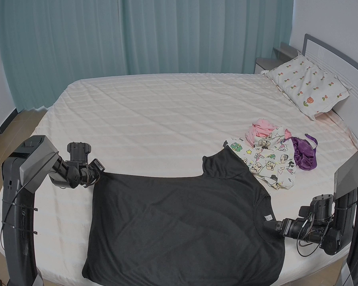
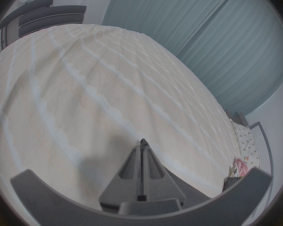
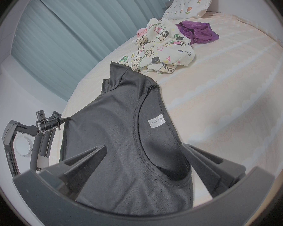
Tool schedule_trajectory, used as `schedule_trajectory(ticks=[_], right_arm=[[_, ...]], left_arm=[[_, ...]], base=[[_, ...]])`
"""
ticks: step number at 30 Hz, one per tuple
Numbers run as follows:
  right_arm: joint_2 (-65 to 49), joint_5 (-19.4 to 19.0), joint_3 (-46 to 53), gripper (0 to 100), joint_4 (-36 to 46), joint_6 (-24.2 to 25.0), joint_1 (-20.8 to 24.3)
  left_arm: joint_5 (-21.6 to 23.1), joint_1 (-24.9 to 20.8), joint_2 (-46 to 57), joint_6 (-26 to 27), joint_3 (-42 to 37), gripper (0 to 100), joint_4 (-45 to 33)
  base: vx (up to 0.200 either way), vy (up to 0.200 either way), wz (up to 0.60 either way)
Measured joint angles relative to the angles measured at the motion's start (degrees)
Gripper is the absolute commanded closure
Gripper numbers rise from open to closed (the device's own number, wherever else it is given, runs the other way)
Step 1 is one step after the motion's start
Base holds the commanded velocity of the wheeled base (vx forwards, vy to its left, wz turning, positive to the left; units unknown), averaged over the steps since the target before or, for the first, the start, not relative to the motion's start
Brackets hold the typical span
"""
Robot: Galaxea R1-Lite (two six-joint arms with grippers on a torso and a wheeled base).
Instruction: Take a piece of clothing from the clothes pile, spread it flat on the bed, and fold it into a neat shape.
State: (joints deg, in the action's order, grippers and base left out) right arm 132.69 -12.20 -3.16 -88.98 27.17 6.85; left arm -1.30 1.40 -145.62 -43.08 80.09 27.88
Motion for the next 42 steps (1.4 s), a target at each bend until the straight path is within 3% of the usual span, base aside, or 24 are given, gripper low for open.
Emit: schedule_trajectory(ticks=[5, 6, 15, 20, 32, 42], right_arm=[[0.4, 0.02, -0.01, 0, 0.0, -0.05, 0.11], [0.49, 0.02, -0.01, 0, 0.02, -0.05, 0.11], [0.77, 0.05, 0.02, 0, 0.0, -0.11, 0.22], [0.82, 0.06, 0.13, 0, 0.0, -0.11, 0.23], [0.82, 0.02, 0.4, 0, -0.02, -0.02, 0.3], [0.82, 0.02, 0.57, 0, 0.0, -0.02, 0.37]], left_arm=[[-0.04, 0.17, -1.27, 0.0, 2.6, 100, -0.71], [-0.06, 0.17, -1.55, 0.0, 2.97, 0, -0.73], [0.16, 1.07, -1.96, -1.63, 3.23, 0, -0.79], [1.33, 1.62, 1.4, -2.88, -0.6, 0, -1.34], [9.35, 1.51, 15.43, -3.41, -27.75, 0, 3.05], [11.01, -0.15, 22.32, -2.46, -54.47, 0, 25.03]], base=[[0.0, 0.0, 0.0], [0.0, 0.0, 0.0], [0.0, 0.0, 0.0], [0.0, 0.0, 0.0], [-0.167, 0.0, 0.0], [-0.2, 0.0, 0.0]])
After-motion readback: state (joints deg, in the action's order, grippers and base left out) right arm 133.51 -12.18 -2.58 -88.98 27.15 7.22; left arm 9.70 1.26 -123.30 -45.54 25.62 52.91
